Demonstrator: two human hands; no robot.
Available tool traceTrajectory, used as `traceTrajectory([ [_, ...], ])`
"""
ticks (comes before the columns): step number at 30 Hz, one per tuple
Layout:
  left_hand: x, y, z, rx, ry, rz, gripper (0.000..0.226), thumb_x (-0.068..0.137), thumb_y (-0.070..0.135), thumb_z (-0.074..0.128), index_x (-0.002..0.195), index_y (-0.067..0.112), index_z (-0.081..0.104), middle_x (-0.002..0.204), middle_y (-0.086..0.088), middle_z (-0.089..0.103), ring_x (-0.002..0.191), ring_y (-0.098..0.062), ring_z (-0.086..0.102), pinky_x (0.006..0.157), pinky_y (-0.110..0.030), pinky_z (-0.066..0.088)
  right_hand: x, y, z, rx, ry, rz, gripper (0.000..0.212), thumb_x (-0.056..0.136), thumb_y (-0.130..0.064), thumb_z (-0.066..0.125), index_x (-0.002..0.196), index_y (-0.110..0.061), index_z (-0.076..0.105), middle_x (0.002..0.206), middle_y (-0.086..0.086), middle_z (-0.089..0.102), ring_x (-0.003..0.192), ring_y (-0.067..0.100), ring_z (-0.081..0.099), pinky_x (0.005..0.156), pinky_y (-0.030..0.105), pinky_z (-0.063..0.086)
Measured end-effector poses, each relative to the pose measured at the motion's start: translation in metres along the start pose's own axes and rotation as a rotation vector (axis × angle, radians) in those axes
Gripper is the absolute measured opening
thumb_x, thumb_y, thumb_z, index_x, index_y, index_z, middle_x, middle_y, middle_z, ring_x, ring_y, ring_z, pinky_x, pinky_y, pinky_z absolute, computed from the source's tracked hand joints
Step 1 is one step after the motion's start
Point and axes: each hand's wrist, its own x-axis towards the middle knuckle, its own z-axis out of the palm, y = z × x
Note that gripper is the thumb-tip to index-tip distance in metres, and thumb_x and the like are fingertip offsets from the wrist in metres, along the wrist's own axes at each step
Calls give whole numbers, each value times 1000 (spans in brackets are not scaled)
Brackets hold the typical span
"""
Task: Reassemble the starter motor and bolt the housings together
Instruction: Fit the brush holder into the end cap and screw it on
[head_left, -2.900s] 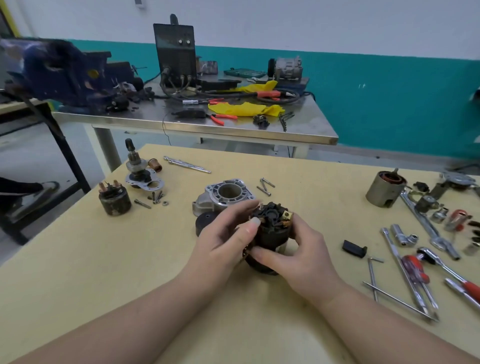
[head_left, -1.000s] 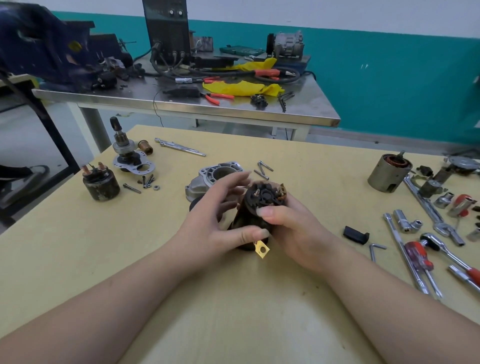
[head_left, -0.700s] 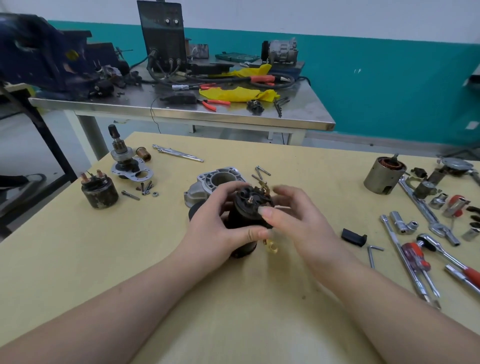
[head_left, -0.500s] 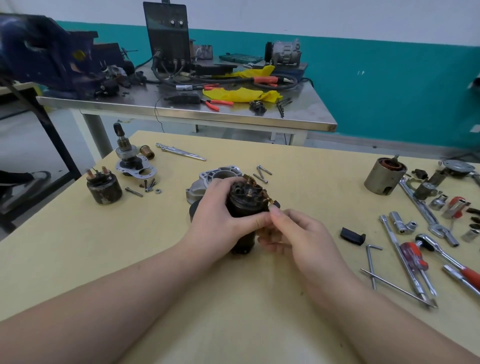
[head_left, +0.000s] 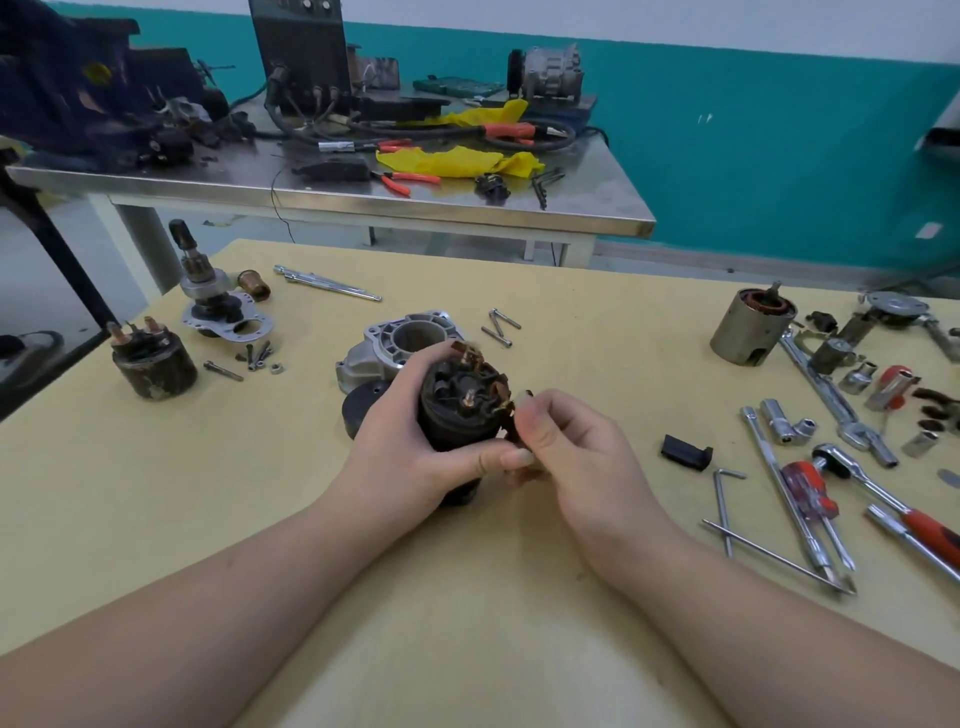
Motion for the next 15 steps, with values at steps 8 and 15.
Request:
traceTrajectory([
  [8, -1, 2, -5, -41, 4, -1, 77, 52, 49, 103, 115, 30, 61, 105, 5, 79, 98, -11, 75, 88, -19, 55, 0, 0, 0, -77, -12, -57, 56, 78, -71, 77, 77, -17, 64, 70, -3, 63, 68, 18, 55, 70, 40, 49],
  [15, 1, 5, -6, -58, -31, 2, 78, 53, 47, 103, 117, 29, 62, 107, 8, 78, 101, -10, 75, 88, -17, 55, 4, -4, -3, 89, -93, 46, 36, 81, -47, 80, 68, -20, 60, 61, -1, 53, 58, 15, 46, 58, 26, 44],
])
